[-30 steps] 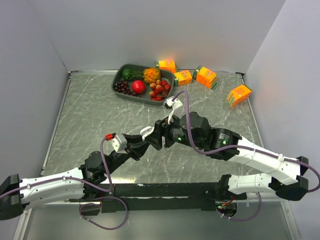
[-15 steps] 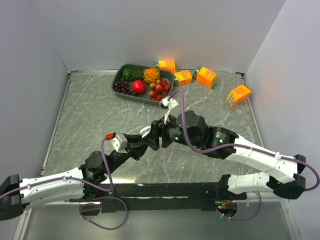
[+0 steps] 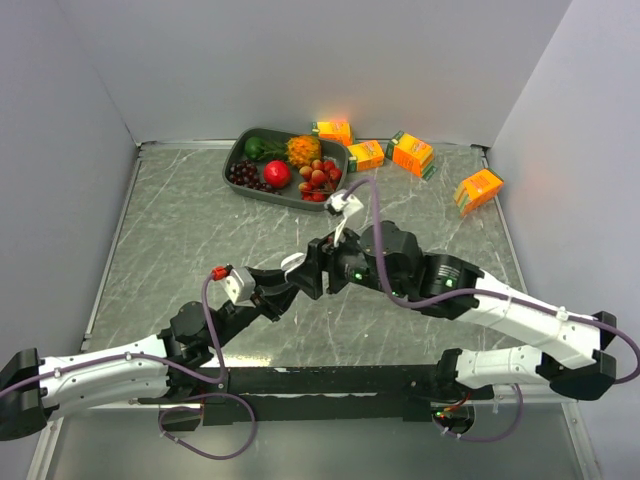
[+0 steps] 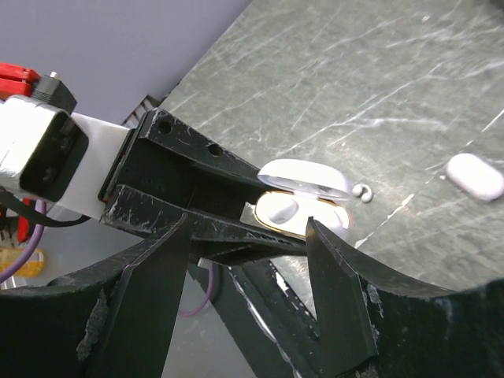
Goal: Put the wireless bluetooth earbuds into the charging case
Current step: Adjust the earbud with the charging case, then close the charging case.
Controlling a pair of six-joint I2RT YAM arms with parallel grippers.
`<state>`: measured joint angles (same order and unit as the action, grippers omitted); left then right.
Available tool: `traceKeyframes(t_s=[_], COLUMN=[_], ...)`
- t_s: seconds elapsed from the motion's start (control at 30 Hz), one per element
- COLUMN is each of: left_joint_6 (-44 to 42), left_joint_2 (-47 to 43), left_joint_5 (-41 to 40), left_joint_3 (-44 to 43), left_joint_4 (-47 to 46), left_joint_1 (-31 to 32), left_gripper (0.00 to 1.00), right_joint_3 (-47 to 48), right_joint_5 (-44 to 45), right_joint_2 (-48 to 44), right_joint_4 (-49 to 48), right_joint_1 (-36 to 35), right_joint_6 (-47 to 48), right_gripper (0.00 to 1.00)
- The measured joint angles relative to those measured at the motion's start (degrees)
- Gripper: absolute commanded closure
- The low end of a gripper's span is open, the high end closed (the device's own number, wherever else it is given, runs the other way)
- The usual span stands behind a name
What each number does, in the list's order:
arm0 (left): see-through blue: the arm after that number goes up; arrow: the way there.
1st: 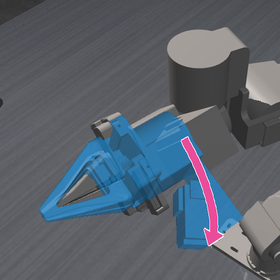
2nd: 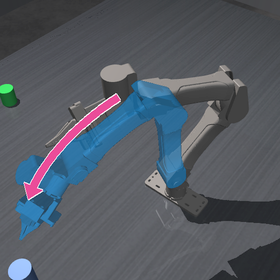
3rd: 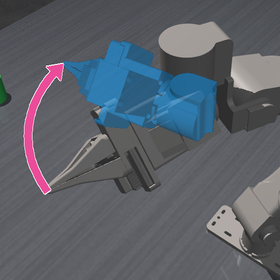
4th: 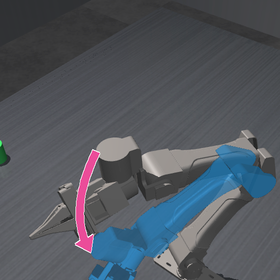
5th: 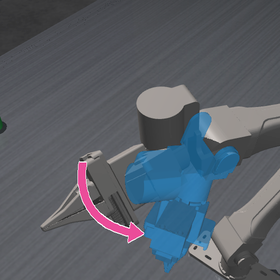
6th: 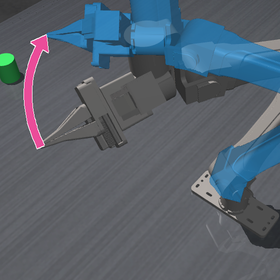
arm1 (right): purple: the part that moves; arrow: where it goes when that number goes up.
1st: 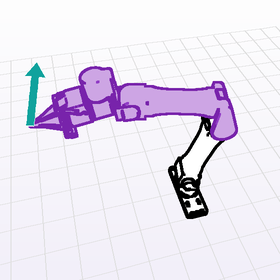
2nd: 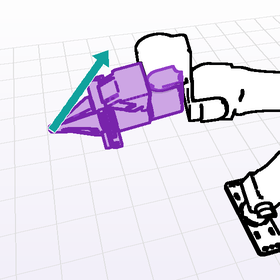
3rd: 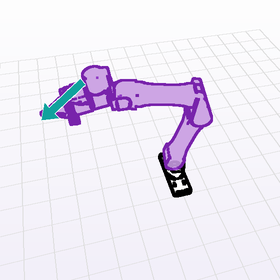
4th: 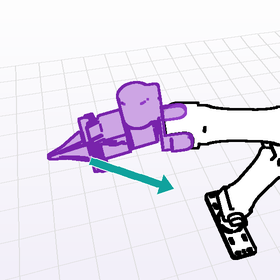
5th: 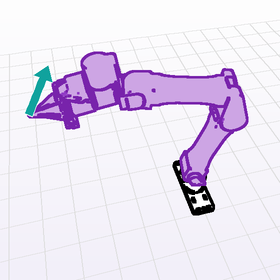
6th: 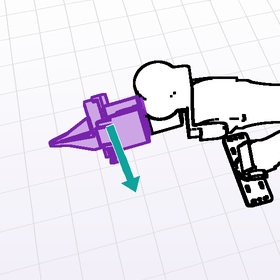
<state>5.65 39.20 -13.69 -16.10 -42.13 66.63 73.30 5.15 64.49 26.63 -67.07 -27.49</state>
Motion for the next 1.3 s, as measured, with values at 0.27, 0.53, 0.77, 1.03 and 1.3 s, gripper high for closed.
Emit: traceKeyframes(t_s=[0.27, 0.53, 0.77, 1.03, 1.3], left_joint_6=[0.0, 0.02, 0.04, 0.02, 0.02], left_joint_2=[-0.92, -0.92, -0.92, -0.9, -0.81], left_joint_5=[0.07, 0.31, 0.26, 0.2, -0.68], left_joint_3=[0.0, 0.0, 0.0, 0.0, 0.0], left_joint_4=[-0.04, -0.07, -0.02, 0.0, 0.02], left_joint_1=[0.0, 0.04, 0.04, 0.04, 0.04], left_gripper=[0.99, 0.99, 0.99, 0.99, 0.99], right_joint_3=[-0.04, -0.66, -0.66, -0.66, -0.39], right_joint_5=[2.86, 2.16, 1.27, 0.83, 0.68], right_joint_2=[-3.58, -1.92, -0.94, -0.83, -0.15], right_joint_4=[0.46, 0.44, 0.39, 0.26, -0.02], right_joint_1=[0.42, 0.74, 0.74, 0.74, 0.55], right_joint_6=[0.2, -0.13, -0.11, -0.22, -0.52], right_gripper=[0.32, 0.32, 0.32, 0.33, 0.33])
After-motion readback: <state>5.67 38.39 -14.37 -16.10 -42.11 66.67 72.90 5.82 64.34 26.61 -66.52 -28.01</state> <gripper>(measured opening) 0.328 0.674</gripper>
